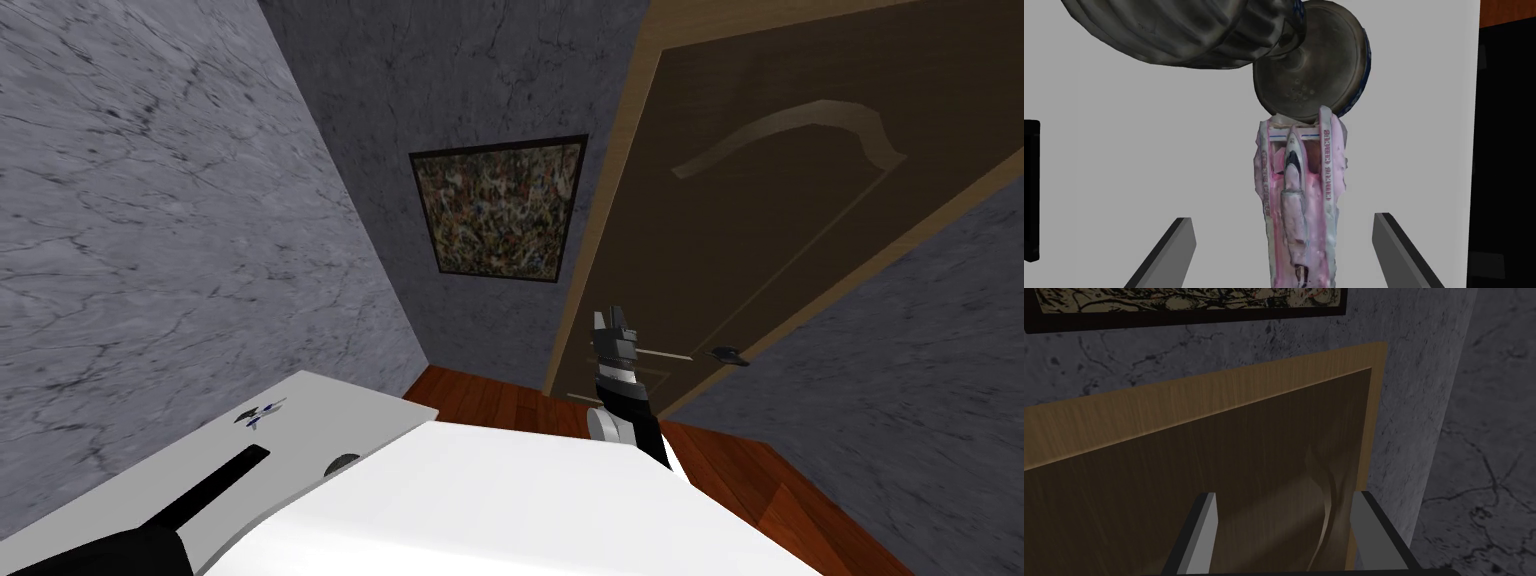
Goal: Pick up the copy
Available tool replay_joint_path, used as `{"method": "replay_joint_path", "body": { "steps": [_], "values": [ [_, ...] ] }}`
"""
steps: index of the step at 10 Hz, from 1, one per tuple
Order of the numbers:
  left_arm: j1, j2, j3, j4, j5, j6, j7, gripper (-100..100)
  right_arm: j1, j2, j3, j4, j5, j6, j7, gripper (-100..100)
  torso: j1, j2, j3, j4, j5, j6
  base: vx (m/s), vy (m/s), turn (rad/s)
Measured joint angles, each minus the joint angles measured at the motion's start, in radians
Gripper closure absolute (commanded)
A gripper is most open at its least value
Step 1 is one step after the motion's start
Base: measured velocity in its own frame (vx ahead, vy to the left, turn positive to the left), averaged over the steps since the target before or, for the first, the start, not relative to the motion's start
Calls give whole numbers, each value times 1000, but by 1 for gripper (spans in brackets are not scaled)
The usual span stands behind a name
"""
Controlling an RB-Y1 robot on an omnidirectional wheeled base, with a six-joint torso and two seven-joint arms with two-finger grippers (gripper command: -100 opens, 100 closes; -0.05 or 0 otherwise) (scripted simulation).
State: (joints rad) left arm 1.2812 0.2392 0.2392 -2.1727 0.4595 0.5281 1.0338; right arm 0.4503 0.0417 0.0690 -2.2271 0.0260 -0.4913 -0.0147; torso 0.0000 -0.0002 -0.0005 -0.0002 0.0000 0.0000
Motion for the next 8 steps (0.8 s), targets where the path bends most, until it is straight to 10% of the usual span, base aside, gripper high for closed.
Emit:
{"method": "replay_joint_path", "body": {
  "steps": [3, 4, 8],
  "values": [
    [-40, -12, -7, 55, -6, -16, -20, -100, 0, 0, 0, 0, 0, 0, 0, 0, 1, 0, 0, 0, 0, 0, 21, 18, 3],
    [-42, -12, -8, 58, -6, -19, -22, 100, 0, 0, 0, 0, 0, 0, 0, 0, 0, 1, 1, 0, 0, 0, 0, 0, 0],
    [-42, -12, -7, 57, -7, -19, -22, 100, 0, 0, 0, 0, 0, 0, 0, 0, 0, 2, 1, 0, 1, 0, 0, 0, 0]
  ]
}}
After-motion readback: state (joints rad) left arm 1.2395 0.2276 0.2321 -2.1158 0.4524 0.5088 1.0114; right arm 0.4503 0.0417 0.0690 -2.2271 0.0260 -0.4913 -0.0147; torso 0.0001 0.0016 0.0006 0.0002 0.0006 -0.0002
